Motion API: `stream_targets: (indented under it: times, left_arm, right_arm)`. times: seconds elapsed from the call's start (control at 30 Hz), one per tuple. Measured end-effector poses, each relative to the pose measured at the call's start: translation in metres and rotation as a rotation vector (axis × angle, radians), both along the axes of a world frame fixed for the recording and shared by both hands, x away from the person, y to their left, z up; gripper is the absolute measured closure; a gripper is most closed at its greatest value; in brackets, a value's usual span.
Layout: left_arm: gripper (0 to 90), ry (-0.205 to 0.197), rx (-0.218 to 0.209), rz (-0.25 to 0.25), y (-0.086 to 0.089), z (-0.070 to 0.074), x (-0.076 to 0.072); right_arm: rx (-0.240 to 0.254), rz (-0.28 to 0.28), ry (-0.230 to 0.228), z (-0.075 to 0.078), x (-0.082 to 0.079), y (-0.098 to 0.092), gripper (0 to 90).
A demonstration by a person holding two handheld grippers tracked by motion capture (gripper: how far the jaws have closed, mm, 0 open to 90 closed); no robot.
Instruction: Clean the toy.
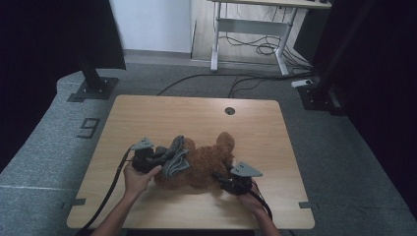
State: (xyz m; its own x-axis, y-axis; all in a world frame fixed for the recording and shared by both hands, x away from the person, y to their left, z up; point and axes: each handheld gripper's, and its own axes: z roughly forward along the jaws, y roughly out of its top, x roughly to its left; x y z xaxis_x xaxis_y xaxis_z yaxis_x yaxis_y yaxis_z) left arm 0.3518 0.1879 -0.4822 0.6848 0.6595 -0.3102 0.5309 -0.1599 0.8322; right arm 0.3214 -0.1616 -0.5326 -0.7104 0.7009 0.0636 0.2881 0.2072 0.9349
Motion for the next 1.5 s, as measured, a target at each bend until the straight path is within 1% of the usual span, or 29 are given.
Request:
stream_targets:
  times: [0.03,0.07,0.1,0.17,0.23,0.27,0.3,0.33,0.37,0.43,0.5,0.57,0.6,0.63,0.7,0.77,0.83,0.93,1.0,1.07,1.13,1.2,1.23,1.27,1.33,1.37,1.43,1.47,1.5]
  left_arm:
    - [77.8,-0.002,-0.004,-0.001,0.002,-0.001,-0.003]
    - [77.9,-0.002,-0.011,-0.005,0.003,-0.002,-0.006]
    - [77.9,-0.001,-0.019,-0.007,0.005,-0.004,-0.008]
    - [78.0,0.002,-0.031,-0.010,0.006,-0.005,-0.010]
    - [78.0,-0.005,-0.027,-0.013,0.005,-0.005,-0.012]
    - [78.0,-0.006,-0.025,-0.013,0.005,-0.005,-0.012]
    - [78.0,-0.006,-0.024,-0.014,0.005,-0.005,-0.012]
    - [78.0,-0.006,-0.024,-0.014,0.005,-0.005,-0.012]
    - [78.0,-0.004,-0.025,-0.016,0.005,-0.005,-0.012]
    - [78.0,-0.007,-0.020,-0.015,0.005,-0.005,-0.013]
    - [78.0,-0.011,-0.014,-0.010,0.005,-0.005,-0.013]
    - [78.0,-0.013,-0.010,-0.007,0.005,-0.004,-0.014]
    - [78.0,-0.013,-0.007,-0.005,0.005,-0.004,-0.014]
    - [78.0,-0.013,-0.007,-0.005,0.005,-0.004,-0.014]
    - [78.0,-0.016,-0.008,0.003,0.005,-0.004,-0.013]
    - [77.9,-0.022,-0.005,0.011,0.004,-0.004,-0.011]
    - [77.7,-0.027,0.004,0.021,0.002,-0.001,-0.007]
    - [77.6,-0.032,0.033,0.038,-0.004,0.004,0.004]
    - [77.5,-0.029,0.049,0.048,-0.007,0.007,0.016]
    - [77.4,-0.024,0.057,0.066,-0.009,0.009,0.030]
    - [77.4,-0.010,0.057,0.079,-0.013,0.010,0.044]
    - [77.3,-0.007,0.066,0.085,-0.020,0.012,0.057]
    - [77.3,-0.007,0.066,0.085,-0.020,0.012,0.057]
    - [77.3,-0.008,0.078,0.088,-0.028,0.014,0.067]
    - [77.2,-0.011,0.088,0.082,-0.035,0.016,0.071]
    - [77.2,-0.015,0.093,0.077,-0.038,0.016,0.071]
    - [77.2,-0.024,0.104,0.057,-0.041,0.015,0.066]
    - [77.2,-0.024,0.104,0.057,-0.041,0.015,0.066]
    - [77.3,-0.032,0.104,0.042,-0.041,0.013,0.058]
  right_arm:
    - [0.016,0.014,0.005,0.004,-0.001,-0.004,43.7]
    - [0.036,0.015,0.005,0.008,-0.003,-0.007,42.0]
    - [0.059,0.010,0.001,0.012,-0.003,-0.011,39.6]
    - [0.103,0.003,0.013,0.021,-0.003,-0.017,34.6]
    - [0.110,-0.010,0.030,0.027,0.001,-0.020,28.7]
    - [0.112,-0.010,0.040,0.028,0.004,-0.020,27.2]
    - [0.113,0.002,0.054,0.029,0.008,-0.019,25.2]
    - [0.113,0.002,0.054,0.029,0.008,-0.019,25.2]
    - [0.105,0.024,0.089,0.028,0.017,-0.012,20.3]
    - [0.085,0.071,0.128,0.026,0.026,-0.002,13.1]
    - [0.048,0.108,0.152,0.024,0.033,0.010,8.0]
    - [-0.014,0.142,0.174,0.021,0.037,0.023,6.6]
    - [-0.051,0.143,0.166,0.018,0.036,0.029,9.2]
    - [-0.082,0.128,0.160,0.016,0.036,0.032,14.4]
    - [-0.080,0.105,0.142,0.016,0.034,0.033,24.2]
    - [-0.091,0.083,0.109,0.016,0.031,0.032,31.8]
    - [-0.098,0.054,0.088,0.016,0.030,0.033,36.3]
    - [-0.116,-0.029,0.028,0.015,0.030,0.038,42.2]
    - [-0.121,-0.082,0.000,0.014,0.034,0.042,44.3]
    - [-0.118,-0.134,-0.019,0.014,0.041,0.044,45.7]
    - [-0.112,-0.182,-0.039,0.012,0.048,0.045,47.4]
    - [-0.107,-0.229,-0.055,0.011,0.055,0.043,48.1]
    - [-0.102,-0.248,-0.059,0.010,0.058,0.041,48.1]
    - [-0.095,-0.263,-0.056,0.010,0.060,0.038,48.1]
    - [-0.089,-0.290,-0.057,0.009,0.062,0.033,48.0]
    - [-0.088,-0.294,-0.055,0.009,0.061,0.030,47.8]
    - [-0.068,-0.288,-0.044,0.008,0.058,0.024,46.8]
    - [-0.068,-0.288,-0.044,0.008,0.058,0.024,46.8]
    - [-0.048,-0.266,-0.034,0.005,0.051,0.020,44.5]
